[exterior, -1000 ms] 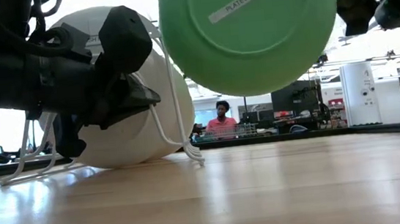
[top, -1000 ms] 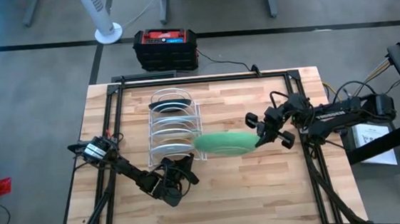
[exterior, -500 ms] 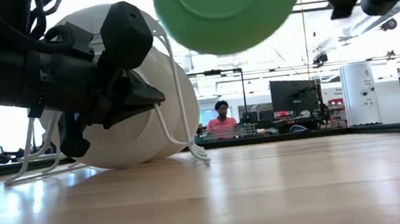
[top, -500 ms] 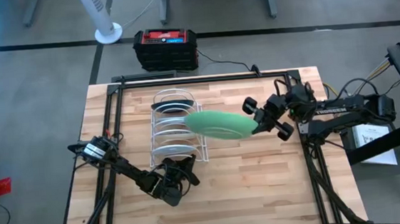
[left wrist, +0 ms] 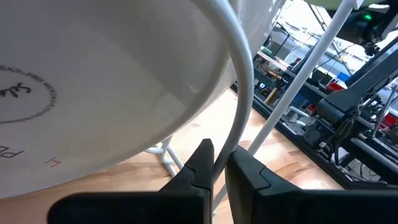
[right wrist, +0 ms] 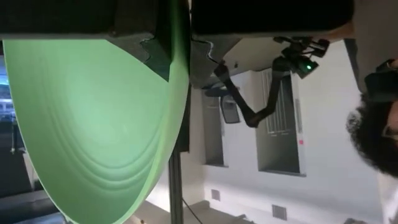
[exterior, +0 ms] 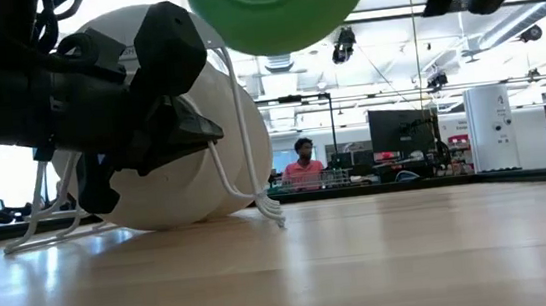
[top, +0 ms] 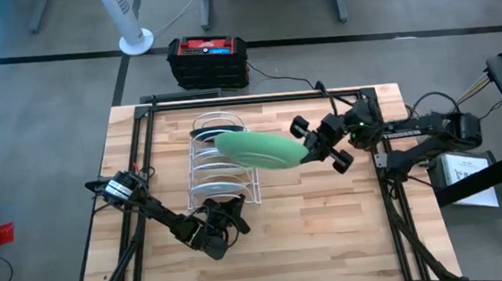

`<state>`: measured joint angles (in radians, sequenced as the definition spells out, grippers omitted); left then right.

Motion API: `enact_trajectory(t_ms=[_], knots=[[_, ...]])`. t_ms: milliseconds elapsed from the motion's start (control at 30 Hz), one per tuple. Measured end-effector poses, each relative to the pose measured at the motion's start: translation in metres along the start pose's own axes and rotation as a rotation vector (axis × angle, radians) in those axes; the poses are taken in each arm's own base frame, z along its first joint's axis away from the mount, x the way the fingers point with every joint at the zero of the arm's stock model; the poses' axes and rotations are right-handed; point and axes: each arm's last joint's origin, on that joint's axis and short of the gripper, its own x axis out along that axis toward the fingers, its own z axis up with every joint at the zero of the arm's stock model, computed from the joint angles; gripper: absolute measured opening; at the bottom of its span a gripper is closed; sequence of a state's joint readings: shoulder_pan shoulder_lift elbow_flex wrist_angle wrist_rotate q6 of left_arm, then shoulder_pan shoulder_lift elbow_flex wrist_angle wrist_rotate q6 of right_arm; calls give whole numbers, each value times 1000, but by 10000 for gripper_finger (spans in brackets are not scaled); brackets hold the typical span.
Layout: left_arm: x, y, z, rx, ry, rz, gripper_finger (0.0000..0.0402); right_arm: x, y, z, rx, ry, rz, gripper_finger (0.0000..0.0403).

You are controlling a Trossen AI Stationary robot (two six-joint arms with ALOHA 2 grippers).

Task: Sort dishes
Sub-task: Put the green plate in the dish rack

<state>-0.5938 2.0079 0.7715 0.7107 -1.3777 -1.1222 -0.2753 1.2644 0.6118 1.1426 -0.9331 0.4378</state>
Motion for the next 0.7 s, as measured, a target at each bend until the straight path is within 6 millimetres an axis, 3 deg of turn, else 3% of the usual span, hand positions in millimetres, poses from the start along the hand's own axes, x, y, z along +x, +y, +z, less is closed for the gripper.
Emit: enact_trajectory(t_ms=[333, 533, 700], knots=[[0, 1, 0, 8, -12, 7, 7, 28, -28, 1, 10, 2, 91, 0], [0, 1, 0, 9, -11, 7, 7, 36, -32, 12, -40, -21, 106, 0], [0, 1, 0, 17, -9, 8, 7, 45, -34, 4, -33, -26, 138, 0]])
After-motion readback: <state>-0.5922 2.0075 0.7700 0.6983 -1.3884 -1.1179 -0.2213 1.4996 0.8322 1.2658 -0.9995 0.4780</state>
